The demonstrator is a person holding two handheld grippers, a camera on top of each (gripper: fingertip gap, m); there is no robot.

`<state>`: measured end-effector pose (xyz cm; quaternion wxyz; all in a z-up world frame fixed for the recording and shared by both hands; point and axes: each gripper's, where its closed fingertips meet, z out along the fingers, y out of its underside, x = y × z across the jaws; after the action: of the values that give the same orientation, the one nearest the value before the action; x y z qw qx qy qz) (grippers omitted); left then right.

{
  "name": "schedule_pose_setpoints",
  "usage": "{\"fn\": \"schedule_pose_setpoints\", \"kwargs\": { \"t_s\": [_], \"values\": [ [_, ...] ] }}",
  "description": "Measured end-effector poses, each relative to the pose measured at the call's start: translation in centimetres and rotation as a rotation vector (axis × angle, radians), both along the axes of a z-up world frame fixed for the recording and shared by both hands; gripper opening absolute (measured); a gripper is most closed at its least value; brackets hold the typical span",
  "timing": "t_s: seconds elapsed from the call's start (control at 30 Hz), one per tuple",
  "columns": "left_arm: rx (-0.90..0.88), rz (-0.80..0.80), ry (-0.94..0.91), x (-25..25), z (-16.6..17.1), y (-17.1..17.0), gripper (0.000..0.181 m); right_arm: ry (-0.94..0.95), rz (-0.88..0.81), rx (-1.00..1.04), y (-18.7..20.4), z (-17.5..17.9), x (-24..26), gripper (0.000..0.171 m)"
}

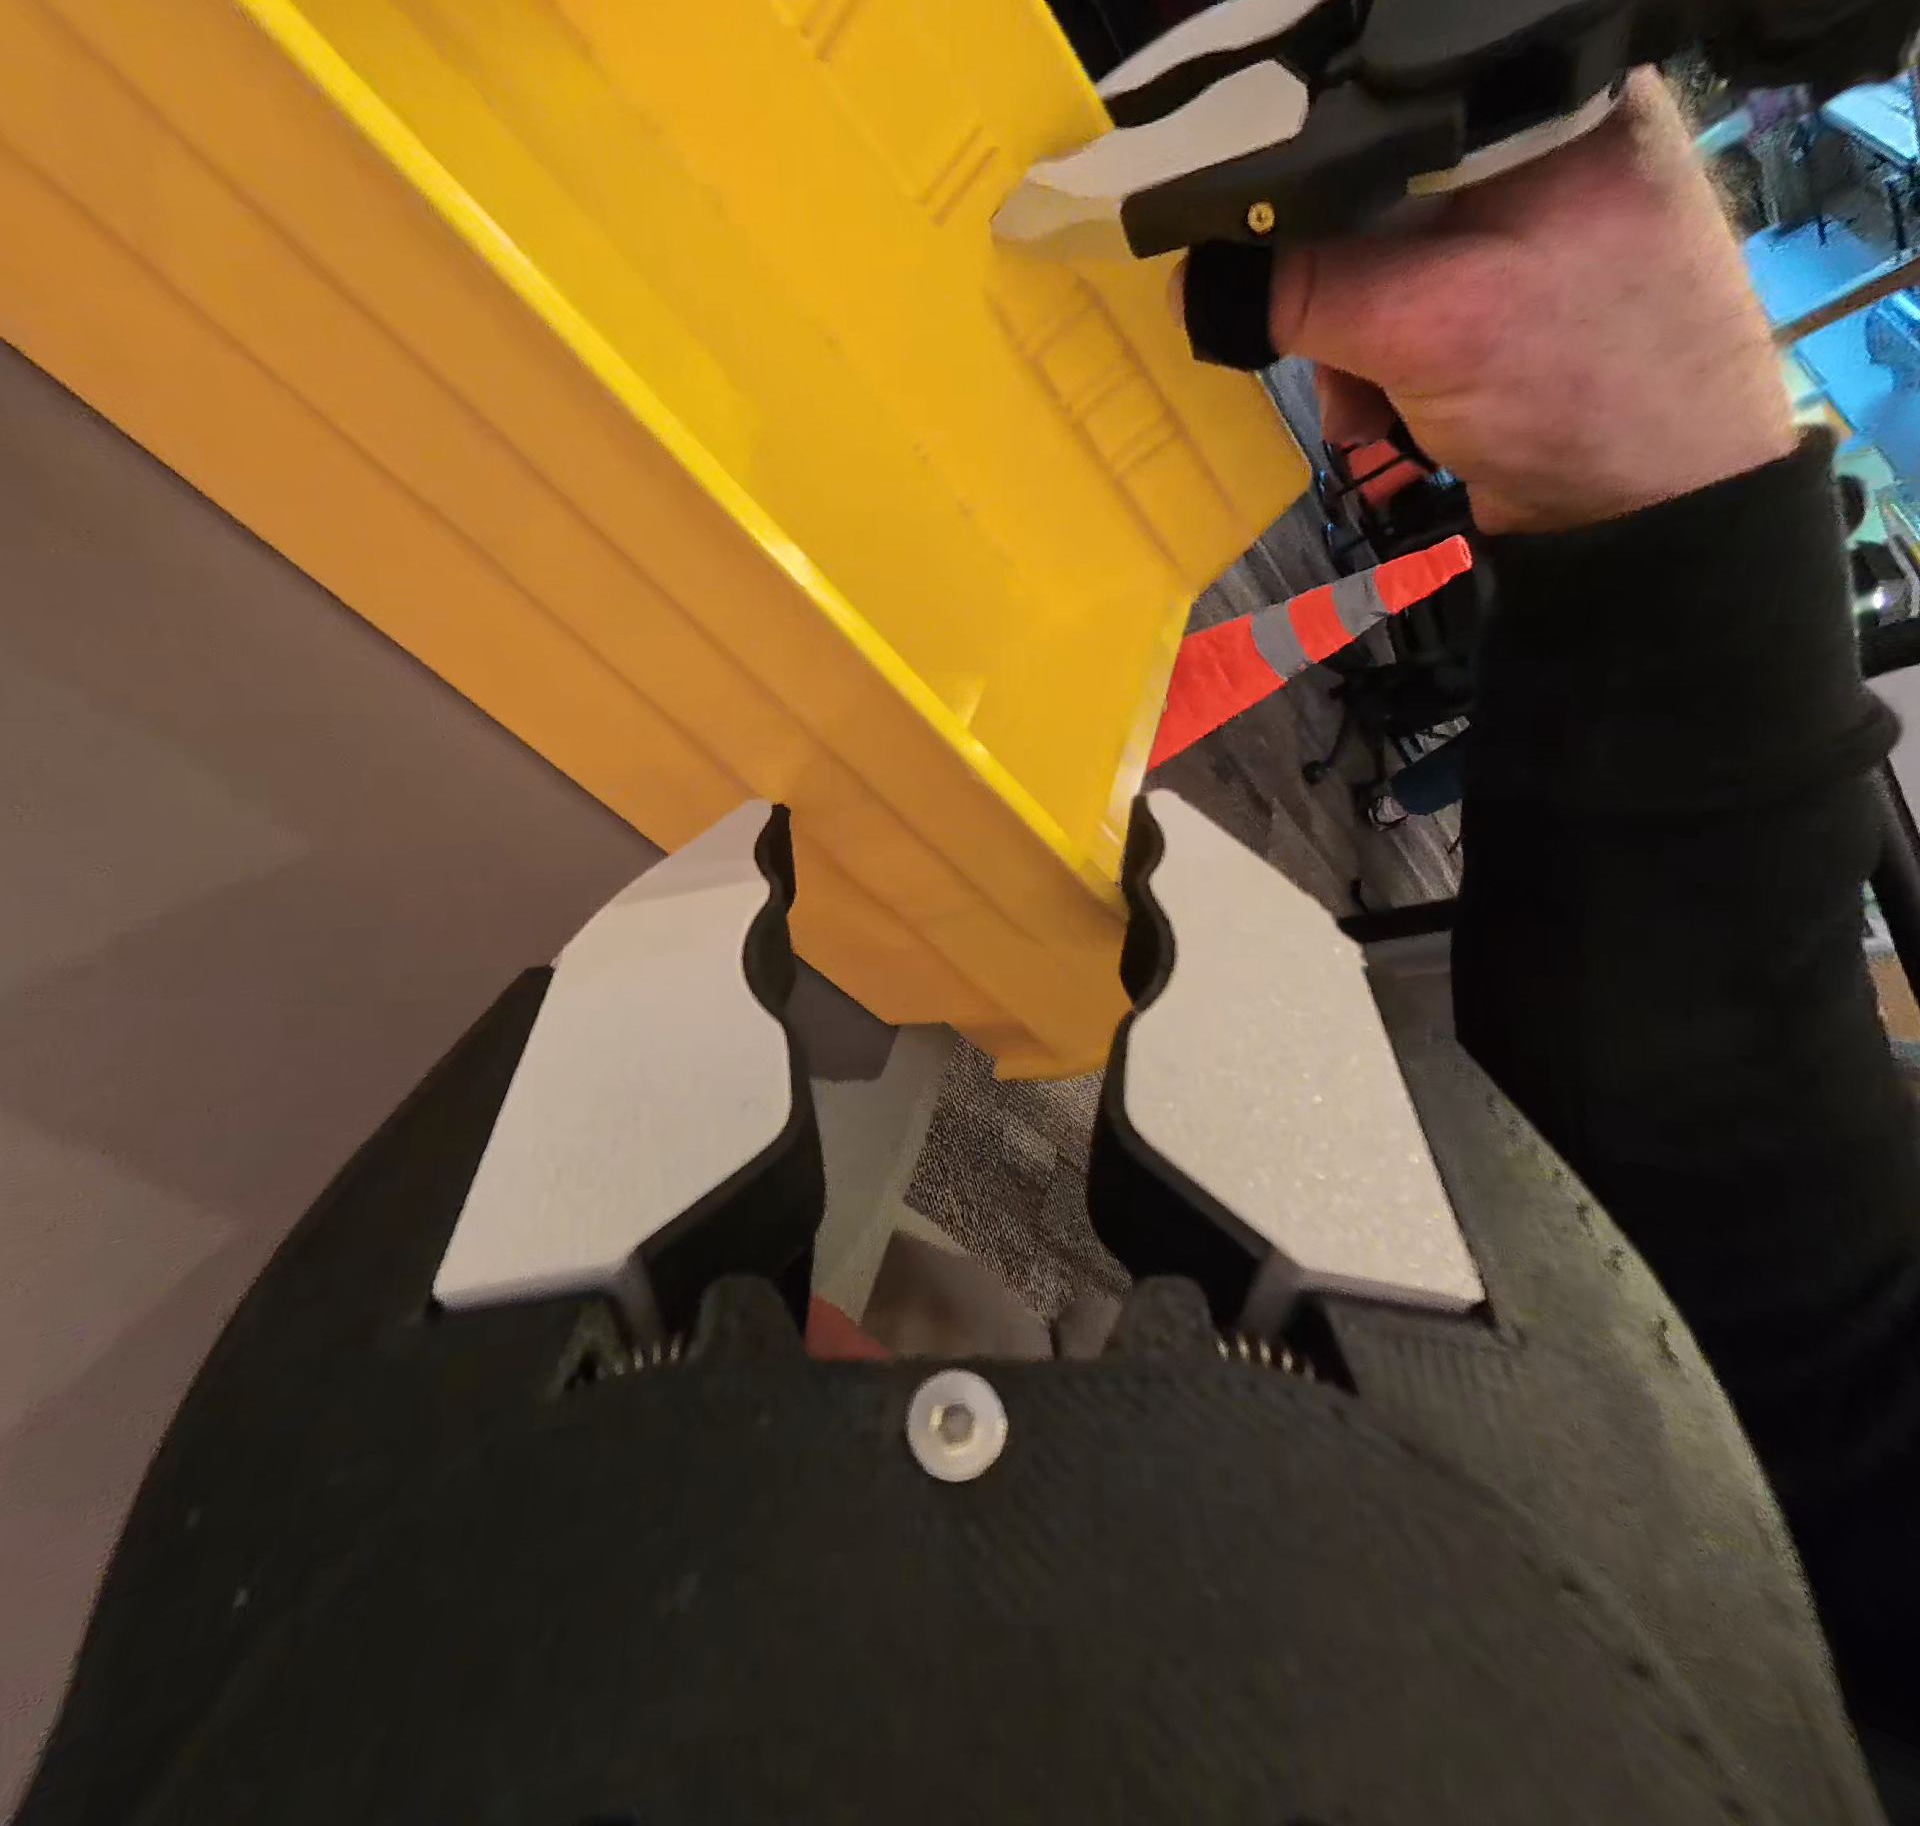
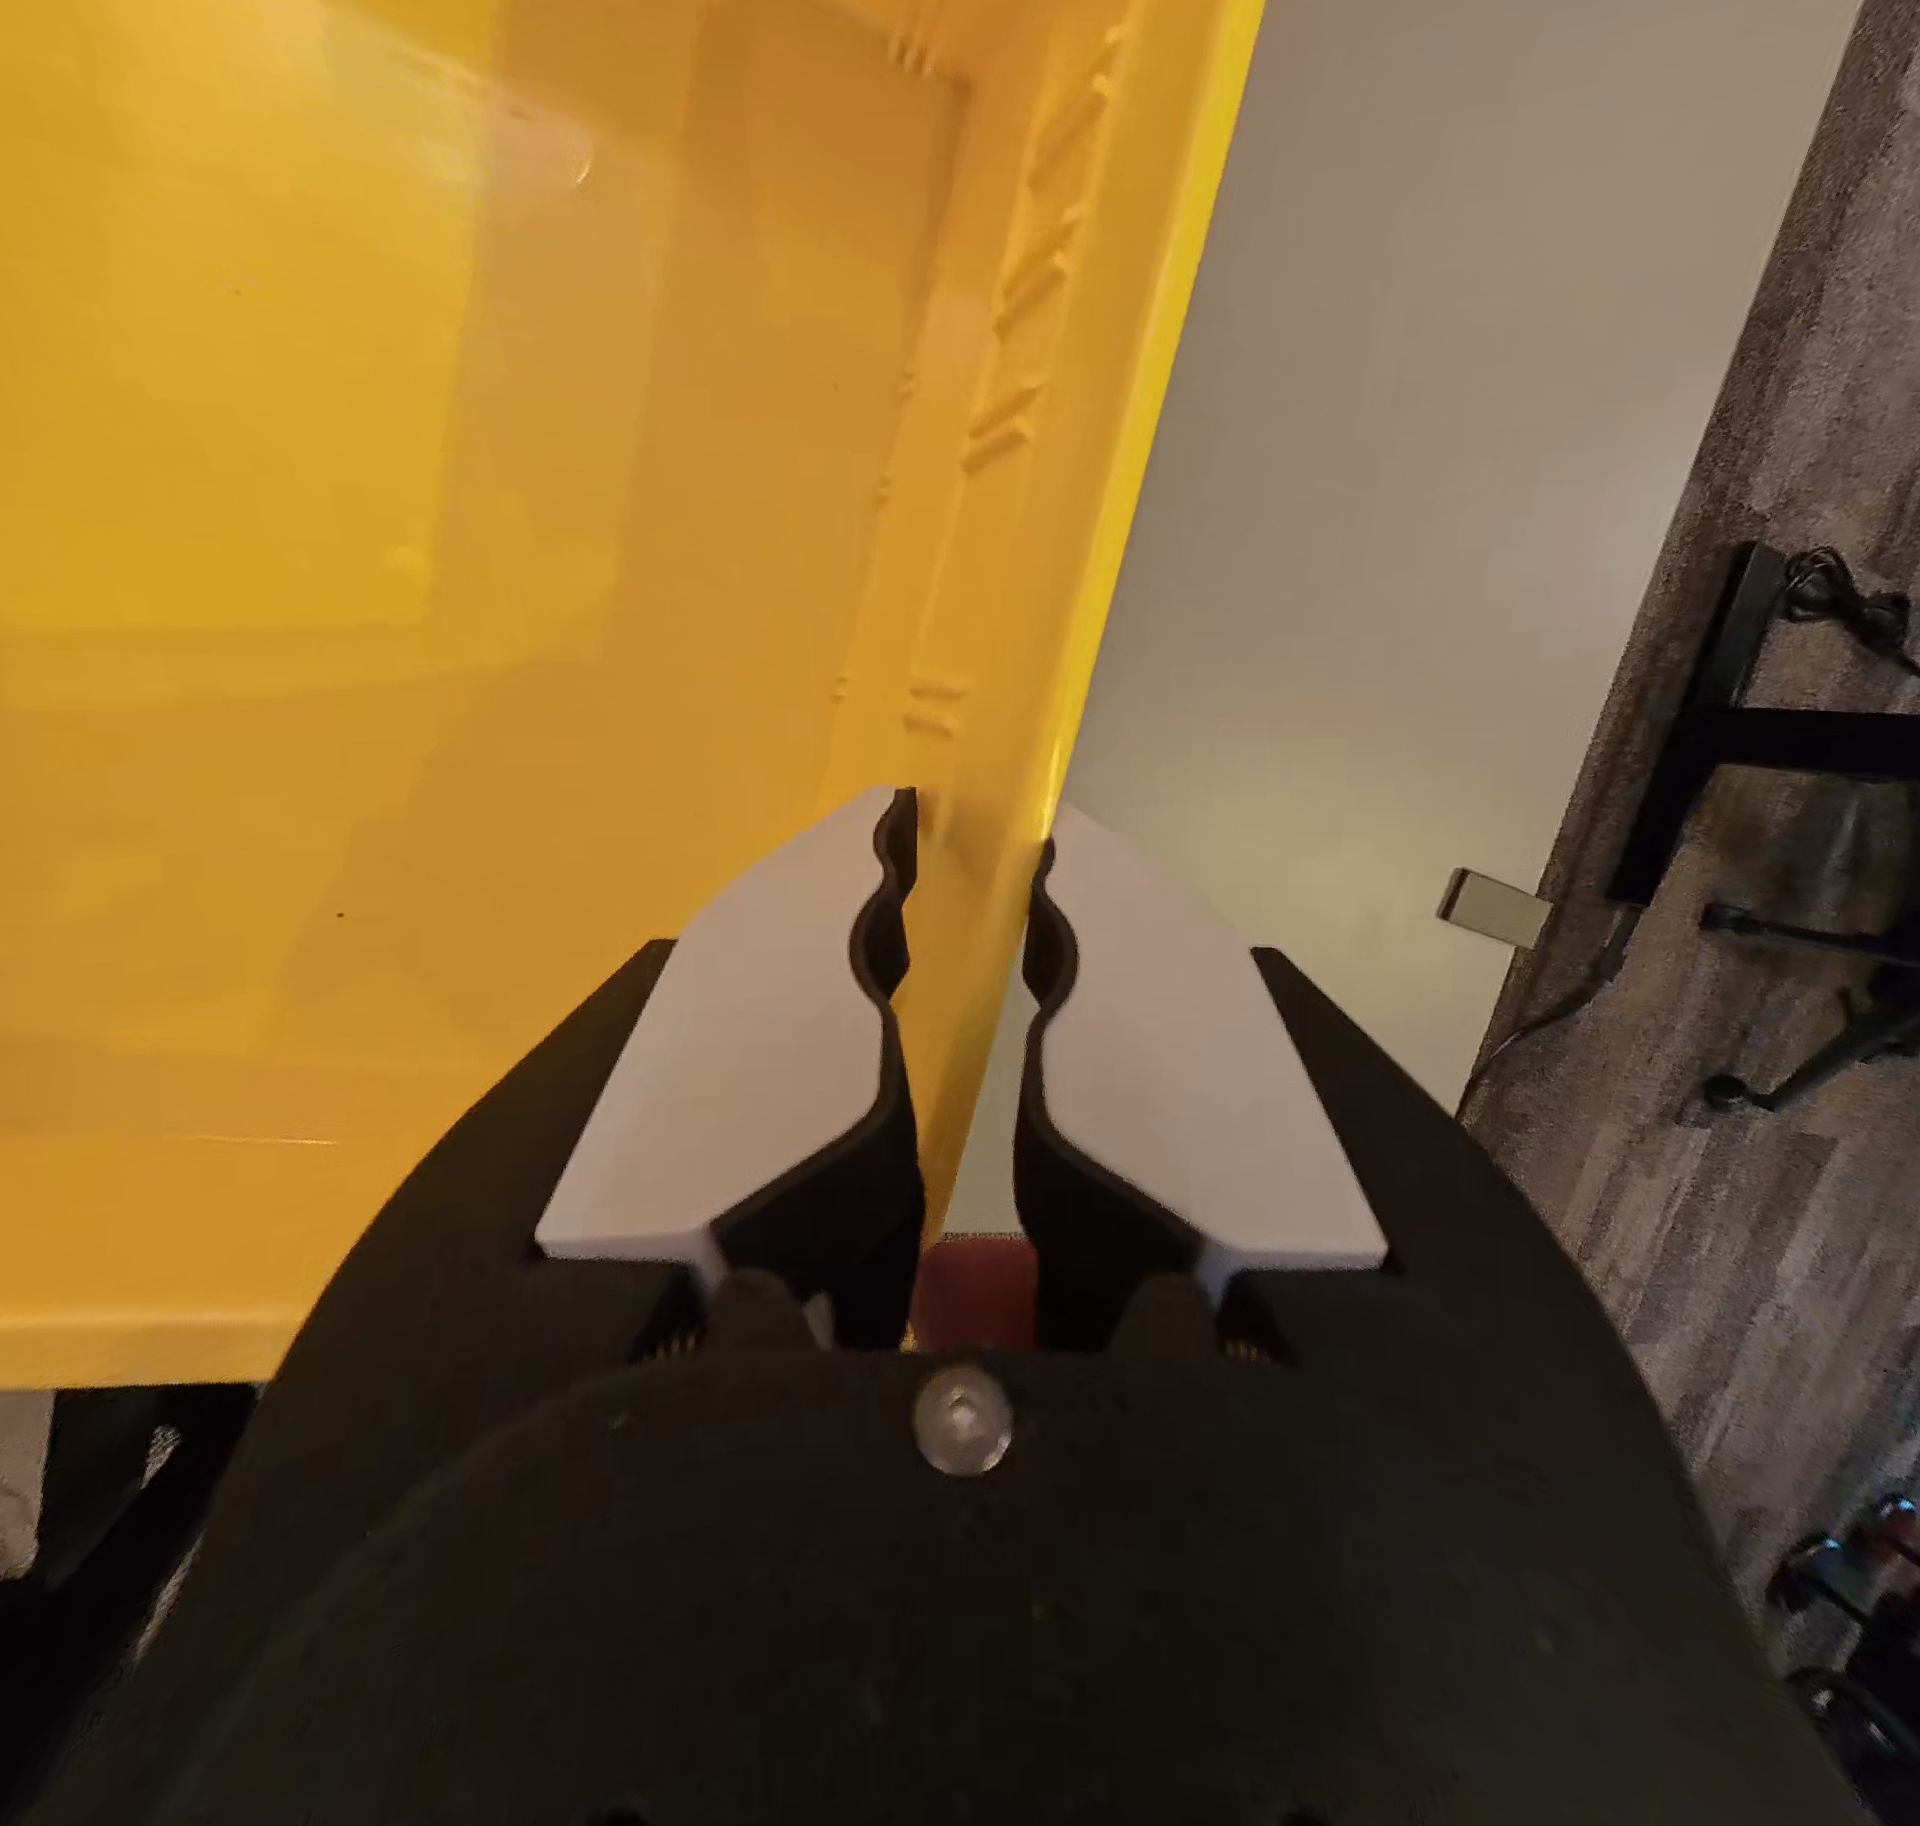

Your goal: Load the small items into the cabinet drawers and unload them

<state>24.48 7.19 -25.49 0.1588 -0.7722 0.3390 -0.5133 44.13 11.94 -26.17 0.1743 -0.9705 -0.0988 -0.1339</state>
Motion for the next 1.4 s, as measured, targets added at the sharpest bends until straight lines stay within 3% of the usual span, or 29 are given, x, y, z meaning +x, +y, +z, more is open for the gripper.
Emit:
{"fn": "schedule_pose_setpoints", "kwargs": {
  "t_s": [0.03,0.17,0.23,0.43,0.6,0.77,0.93,1.03,1.1,1.23,1.4],
  "values": [
    [0.001,0.006,-0.004,0.2,0.0,0.3,0.060,-0.002,-0.002,0.005,0.0,0.0,0.2,0.017],
    [0.004,-0.002,-0.024,0.6,0.0,0.6,0.061,-0.006,-0.016,0.027,0.0,-0.1,0.9,0.018],
    [0.029,0.008,-0.032,0.4,0.2,0.7,0.062,0.017,-0.018,0.048,0.3,0.0,0.7,0.030],
    [0.262,0.007,0.006,-3.9,3.2,0.8,0.065,0.037,0.011,0.231,1.5,3.7,-0.8,0.046],
    [0.587,0.167,0.171,-15.0,8.2,6.1,0.066,0.108,0.159,0.297,2.4,6.2,-6.3,0.051],
    [0.768,0.512,0.460,-33.8,11.8,13.7,0.062,0.157,0.326,0.347,3.8,7.9,-13.5,0.051],
    [0.749,0.733,0.862,-51.8,7.5,15.0,0.061,0.160,0.430,0.328,4.7,7.2,-20.1,0.055],
    [0.687,0.782,1.020,-57.8,3.9,14.0,0.060,0.156,0.484,0.331,4.9,6.1,-23.6,0.055],
    [0.656,0.752,1.085,-59.4,2.2,13.4,0.055,0.142,0.525,0.349,5.1,5.7,-26.0,0.055],
    [0.621,0.681,1.127,-59.8,-0.1,12.9,0.023,0.108,0.610,0.395,5.4,5.2,-30.2,0.055],
    [0.608,0.716,1.113,-60.3,-0.1,12.8,0.020,0.073,0.688,0.412,5.3,3.7,-33.6,0.055]
  ]
}}
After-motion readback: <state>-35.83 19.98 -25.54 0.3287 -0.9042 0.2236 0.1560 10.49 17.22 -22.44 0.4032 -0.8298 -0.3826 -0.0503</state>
